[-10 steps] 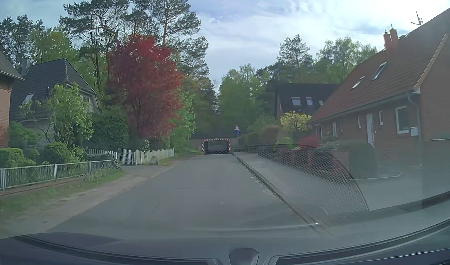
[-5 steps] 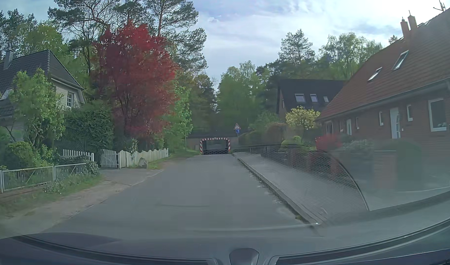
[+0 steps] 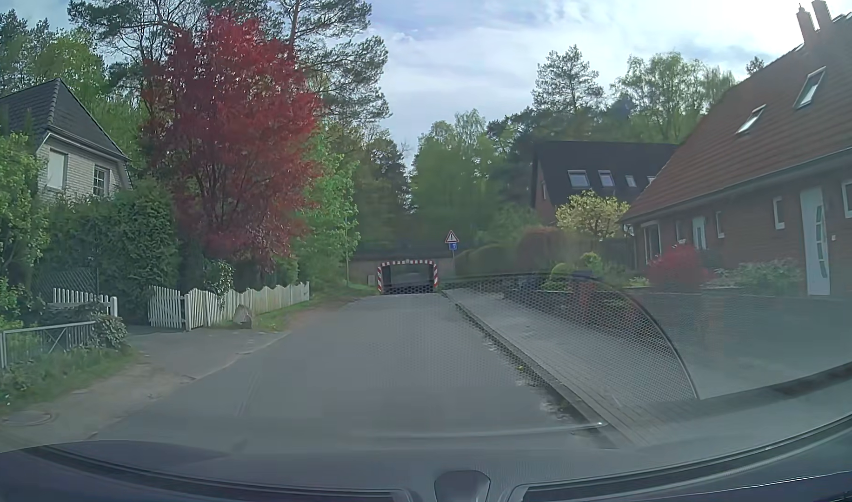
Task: Follow the waypoints while adhering to traffic rules and regulations
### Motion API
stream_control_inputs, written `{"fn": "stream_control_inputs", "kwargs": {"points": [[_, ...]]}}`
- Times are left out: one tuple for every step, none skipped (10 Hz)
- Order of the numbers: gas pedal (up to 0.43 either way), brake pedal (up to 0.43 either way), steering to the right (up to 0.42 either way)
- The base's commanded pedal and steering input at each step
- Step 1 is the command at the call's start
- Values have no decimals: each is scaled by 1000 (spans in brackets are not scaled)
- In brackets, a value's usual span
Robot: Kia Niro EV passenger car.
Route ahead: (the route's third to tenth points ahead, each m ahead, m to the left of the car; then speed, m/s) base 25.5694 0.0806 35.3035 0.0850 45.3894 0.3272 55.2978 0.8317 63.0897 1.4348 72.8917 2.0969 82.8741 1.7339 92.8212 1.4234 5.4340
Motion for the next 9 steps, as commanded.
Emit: {"fn": "stream_control_inputs", "kwargs": {"points": [[87,0,-7],[87,0,-5],[87,0,-5],[87,0,-5],[87,0,-5],[87,0,-5],[87,0,-5],[87,0,-5],[87,0,-5]]}}
